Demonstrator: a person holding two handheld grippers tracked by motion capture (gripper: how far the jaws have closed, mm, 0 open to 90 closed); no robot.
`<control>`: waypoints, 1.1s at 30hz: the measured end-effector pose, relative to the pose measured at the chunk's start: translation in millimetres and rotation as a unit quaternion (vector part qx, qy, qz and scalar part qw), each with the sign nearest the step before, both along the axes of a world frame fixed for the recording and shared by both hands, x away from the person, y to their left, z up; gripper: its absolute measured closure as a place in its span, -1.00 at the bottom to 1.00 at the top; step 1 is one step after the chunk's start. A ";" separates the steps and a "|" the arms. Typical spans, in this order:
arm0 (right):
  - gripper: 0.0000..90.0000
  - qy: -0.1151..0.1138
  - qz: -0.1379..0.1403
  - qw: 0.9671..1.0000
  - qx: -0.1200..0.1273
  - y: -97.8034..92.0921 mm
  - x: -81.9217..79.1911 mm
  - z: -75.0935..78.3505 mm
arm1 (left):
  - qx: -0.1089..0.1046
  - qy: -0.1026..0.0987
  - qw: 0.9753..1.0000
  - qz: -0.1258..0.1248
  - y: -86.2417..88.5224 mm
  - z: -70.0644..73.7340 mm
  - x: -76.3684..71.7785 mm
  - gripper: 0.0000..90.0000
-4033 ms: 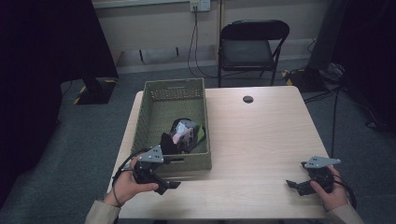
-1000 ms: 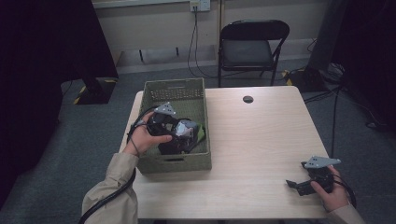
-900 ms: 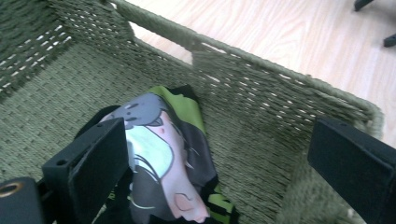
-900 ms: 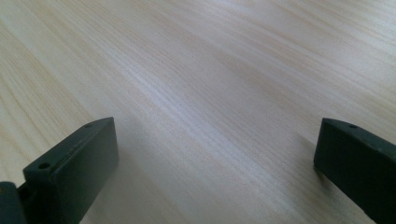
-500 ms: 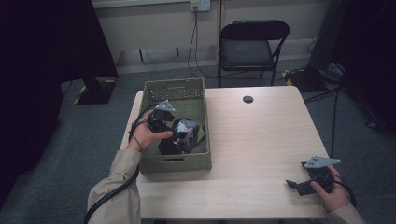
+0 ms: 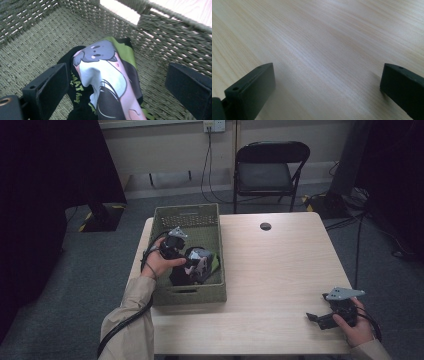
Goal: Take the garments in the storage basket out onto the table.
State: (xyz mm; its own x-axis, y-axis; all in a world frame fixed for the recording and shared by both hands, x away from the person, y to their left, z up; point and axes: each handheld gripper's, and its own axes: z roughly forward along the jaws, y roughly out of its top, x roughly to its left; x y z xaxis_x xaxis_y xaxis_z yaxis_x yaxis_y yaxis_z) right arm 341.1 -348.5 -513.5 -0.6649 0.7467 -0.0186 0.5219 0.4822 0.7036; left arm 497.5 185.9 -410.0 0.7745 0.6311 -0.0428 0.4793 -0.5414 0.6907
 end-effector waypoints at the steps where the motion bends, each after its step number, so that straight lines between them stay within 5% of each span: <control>1: -1.00 0.000 0.000 1.000 0.000 0.0 0.0 0.0 | 0.002 0.003 1.000 0.002 0.2 -1.5 1.3 -0.90; 33: -1.00 0.000 0.000 1.000 0.000 0.0 0.0 0.0 | 0.062 0.070 0.995 0.032 -18.6 -44.3 21.5 -0.85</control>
State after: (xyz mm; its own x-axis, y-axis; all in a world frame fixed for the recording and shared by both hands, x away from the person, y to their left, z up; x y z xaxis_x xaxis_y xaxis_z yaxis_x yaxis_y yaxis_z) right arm 341.1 -348.5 -513.5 -0.6647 0.7469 -0.0185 0.5221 0.4820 0.7036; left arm 519.0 167.3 -454.3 0.7247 0.6858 -0.0669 0.6025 -0.5836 0.5444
